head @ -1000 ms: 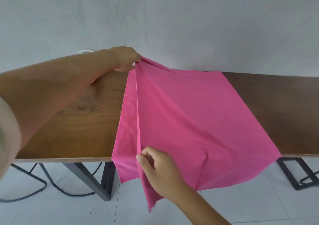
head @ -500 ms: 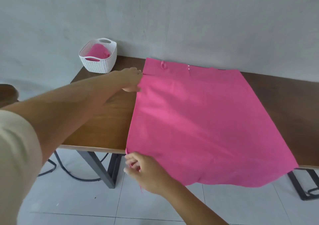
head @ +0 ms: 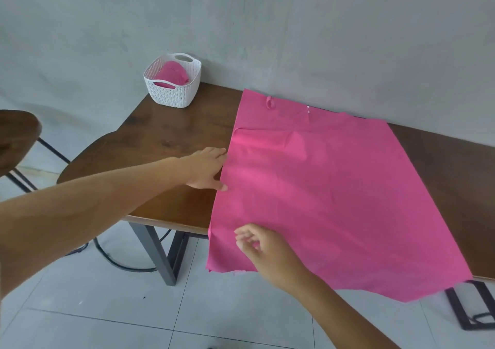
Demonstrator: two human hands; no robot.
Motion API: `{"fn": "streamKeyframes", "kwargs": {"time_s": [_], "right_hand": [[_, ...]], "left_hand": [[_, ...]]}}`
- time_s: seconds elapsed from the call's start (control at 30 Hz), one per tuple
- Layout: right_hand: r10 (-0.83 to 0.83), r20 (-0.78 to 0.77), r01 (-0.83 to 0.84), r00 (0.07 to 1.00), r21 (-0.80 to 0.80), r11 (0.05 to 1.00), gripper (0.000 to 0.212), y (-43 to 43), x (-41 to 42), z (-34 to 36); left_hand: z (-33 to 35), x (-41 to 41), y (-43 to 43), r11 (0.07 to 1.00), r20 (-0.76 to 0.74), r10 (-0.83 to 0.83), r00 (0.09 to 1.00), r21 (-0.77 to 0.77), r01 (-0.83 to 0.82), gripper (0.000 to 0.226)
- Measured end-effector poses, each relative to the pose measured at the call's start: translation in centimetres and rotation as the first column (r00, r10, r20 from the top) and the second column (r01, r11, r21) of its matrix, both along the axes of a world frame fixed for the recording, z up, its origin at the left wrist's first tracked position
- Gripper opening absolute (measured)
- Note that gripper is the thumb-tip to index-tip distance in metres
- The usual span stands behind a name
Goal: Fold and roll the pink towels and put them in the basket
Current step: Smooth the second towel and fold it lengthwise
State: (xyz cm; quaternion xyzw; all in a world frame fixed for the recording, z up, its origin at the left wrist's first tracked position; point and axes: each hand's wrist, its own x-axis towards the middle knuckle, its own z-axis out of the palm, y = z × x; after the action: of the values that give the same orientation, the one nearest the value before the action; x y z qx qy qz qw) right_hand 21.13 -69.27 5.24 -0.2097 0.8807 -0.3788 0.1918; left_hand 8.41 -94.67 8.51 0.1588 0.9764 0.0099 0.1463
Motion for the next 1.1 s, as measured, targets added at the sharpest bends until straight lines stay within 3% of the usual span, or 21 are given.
{"fn": "streamKeyframes", "kwargs": {"time_s": [0.13, 0.23, 0.53, 0.77, 1.1], "right_hand": [[-0.035, -0.068, 0.035, 0.997, 0.003, 0.999, 0.020, 1.0, -1.2, -0.2], [-0.050, -0.101, 0.052, 0.994, 0.021, 0.998, 0.017, 1.8, -2.1, -0.7], [0.037, -0.127, -0.031, 0.991, 0.048, 0.998, 0.015, 3.1, -5.8, -1.5], [0.100, -0.178, -0.095, 0.979, 0.039, 0.995, 0.016, 5.5, -10.8, -0.6], [0.060, -0.233, -0.058, 0.971, 0.014, 0.998, 0.018, 12.7, -18.6, 1.2]], "left_hand": [[-2.4, 3.8, -0.3, 0.998, 0.157, -0.002, 0.988, 0.070, -0.009, 0.129], [-4.0, 5.4, -0.9, 0.996, 0.207, 0.000, 0.978, 0.092, -0.019, 0.134], [-4.3, 6.4, -2.1, 0.993, 0.214, 0.058, 0.975, 0.084, -0.078, 0.130], [-2.8, 5.1, -0.8, 0.960, 0.260, 0.200, 0.945, 0.140, -0.242, 0.120], [-1.7, -2.0, 5.2, 0.948, 0.124, 0.254, 0.959, 0.165, -0.272, 0.101]]}}
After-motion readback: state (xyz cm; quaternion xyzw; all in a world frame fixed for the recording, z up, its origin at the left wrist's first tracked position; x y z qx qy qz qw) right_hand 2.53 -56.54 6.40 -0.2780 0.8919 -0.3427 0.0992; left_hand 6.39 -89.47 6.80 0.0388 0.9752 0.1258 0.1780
